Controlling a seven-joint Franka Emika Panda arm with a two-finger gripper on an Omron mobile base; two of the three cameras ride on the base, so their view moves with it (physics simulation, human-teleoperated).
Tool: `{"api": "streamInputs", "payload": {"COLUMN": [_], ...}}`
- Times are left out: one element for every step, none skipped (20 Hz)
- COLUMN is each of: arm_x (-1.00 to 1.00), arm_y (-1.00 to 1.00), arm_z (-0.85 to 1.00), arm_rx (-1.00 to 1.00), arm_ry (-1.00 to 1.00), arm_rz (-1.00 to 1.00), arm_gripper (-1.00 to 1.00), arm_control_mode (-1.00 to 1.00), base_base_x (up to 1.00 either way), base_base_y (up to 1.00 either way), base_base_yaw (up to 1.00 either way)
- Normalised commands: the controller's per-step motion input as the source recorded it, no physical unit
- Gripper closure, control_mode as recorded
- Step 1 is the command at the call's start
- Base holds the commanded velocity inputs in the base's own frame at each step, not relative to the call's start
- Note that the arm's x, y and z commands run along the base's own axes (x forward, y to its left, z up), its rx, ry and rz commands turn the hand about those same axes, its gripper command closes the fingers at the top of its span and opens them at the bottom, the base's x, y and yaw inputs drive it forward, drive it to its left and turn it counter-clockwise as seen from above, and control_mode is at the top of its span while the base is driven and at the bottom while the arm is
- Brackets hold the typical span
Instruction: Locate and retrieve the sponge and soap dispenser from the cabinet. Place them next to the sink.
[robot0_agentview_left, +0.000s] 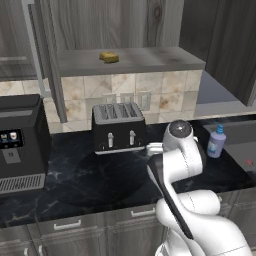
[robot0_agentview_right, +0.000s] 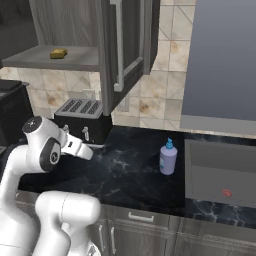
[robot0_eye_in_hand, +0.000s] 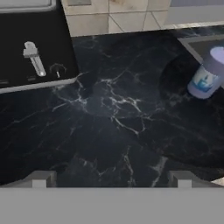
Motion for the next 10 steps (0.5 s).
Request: {"api": "streamInputs", "payload": {"arm_x": [-0.24,-0.25,-0.26,-0.25,-0.27,-0.28,-0.21,-0.15,-0.15,-0.18], "arm_y": [0.48,0.46,0.44,0.49,0.49,0.25,0.00,0.00,0.00,0.00], "arm_z": [0.21,0.22,0.26,0.27,0.28,0.39,0.46,0.51,0.55,0.55], "arm_rx": [0.05,0.06,0.05,0.04,0.04,0.10,0.17,0.18,0.17,0.18], "arm_ry": [0.00,-0.04,-0.11,-0.13,-0.13,-0.15,-0.17,-0.16,-0.13,-0.14], "arm_rz": [0.25,0.25,0.24,0.24,0.25,0.17,0.10,0.05,0.00,0.00], "arm_gripper": [-1.00,-1.00,-1.00,-1.00,-1.00,-1.00,-1.00,-1.00,-1.00,-1.00], "arm_control_mode": [-1.00,-1.00,-1.00,-1.00,-1.00,-1.00,-1.00,-1.00,-1.00,-1.00], "base_base_x": [0.00,0.00,0.00,0.00,0.00,0.00,0.00,0.00,0.00,0.00], "base_base_y": [0.00,0.00,0.00,0.00,0.00,0.00,0.00,0.00,0.00,0.00], "base_base_yaw": [0.00,0.00,0.00,0.00,0.00,0.00,0.00,0.00,0.00,0.00]}}
